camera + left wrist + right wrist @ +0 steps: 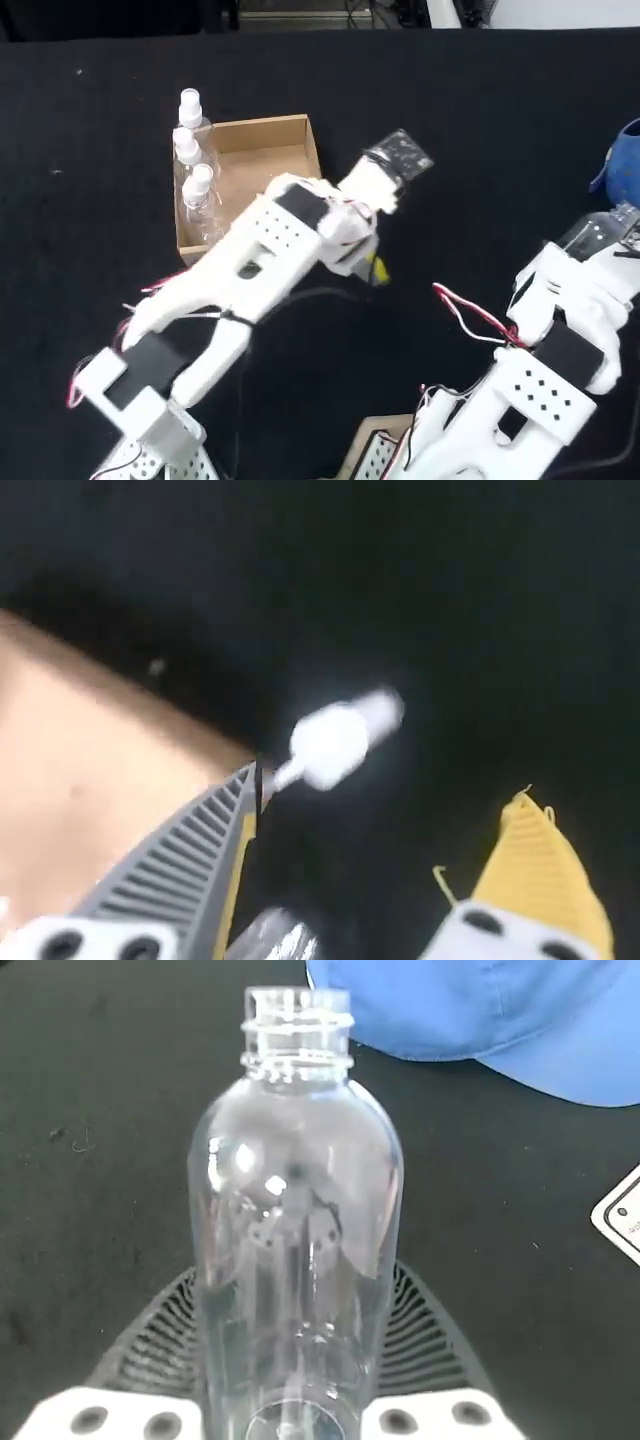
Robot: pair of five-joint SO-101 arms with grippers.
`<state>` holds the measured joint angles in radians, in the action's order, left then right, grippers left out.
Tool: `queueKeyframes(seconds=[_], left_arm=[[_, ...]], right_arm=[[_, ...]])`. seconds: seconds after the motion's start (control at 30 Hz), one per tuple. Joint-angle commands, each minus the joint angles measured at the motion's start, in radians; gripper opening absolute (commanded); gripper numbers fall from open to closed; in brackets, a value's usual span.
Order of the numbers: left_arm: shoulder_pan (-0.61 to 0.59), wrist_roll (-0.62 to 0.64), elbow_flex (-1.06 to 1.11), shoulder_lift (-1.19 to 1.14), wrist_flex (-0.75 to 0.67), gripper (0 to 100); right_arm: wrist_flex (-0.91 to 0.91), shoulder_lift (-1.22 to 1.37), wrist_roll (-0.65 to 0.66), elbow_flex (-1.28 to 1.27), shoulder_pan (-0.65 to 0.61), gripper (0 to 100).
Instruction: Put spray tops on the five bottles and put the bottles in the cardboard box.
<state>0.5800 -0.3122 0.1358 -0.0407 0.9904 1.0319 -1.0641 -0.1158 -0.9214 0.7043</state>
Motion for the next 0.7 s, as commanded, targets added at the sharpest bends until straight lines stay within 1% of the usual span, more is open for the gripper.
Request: queueKeyframes(seconds=[0.0,0.07,0.17,0.27,0.37,0.47,0.57,0.67], left_arm=[[0.031,0.021,-0.053,-0.061,-0.155,25],[0.036,-0.018,-0.053,-0.098,-0.157,25],[0.027,-0.15,-0.053,-0.146,-0.152,25],[0.031,-0.245,-0.062,-0.161,-0.086,25],[0.036,-0.316,-0.056,-0.169,-0.08,25],[0.036,-0.35,-0.053,-0.17,-0.08,25],[0.036,-0.351,-0.058,-0.17,-0.08,25],[0.038,-0.351,-0.056,-0.17,-0.077,25]], right_arm=[[-0.032,-0.018,0.0,0.005,0.021,1.3],[-0.032,-0.018,0.0,0.004,0.021,1.3],[-0.032,-0.018,0.0,0.004,0.021,1.3],[-0.032,-0.018,0.0,0.004,0.021,1.4],[-0.032,-0.018,0.0,0.004,0.021,1.4],[-0.032,-0.018,0.002,0.004,0.021,1.4],[-0.031,-0.018,0.002,0.004,0.02,1.4],[-0.029,-0.018,0.002,0.004,-0.017,1.4]])
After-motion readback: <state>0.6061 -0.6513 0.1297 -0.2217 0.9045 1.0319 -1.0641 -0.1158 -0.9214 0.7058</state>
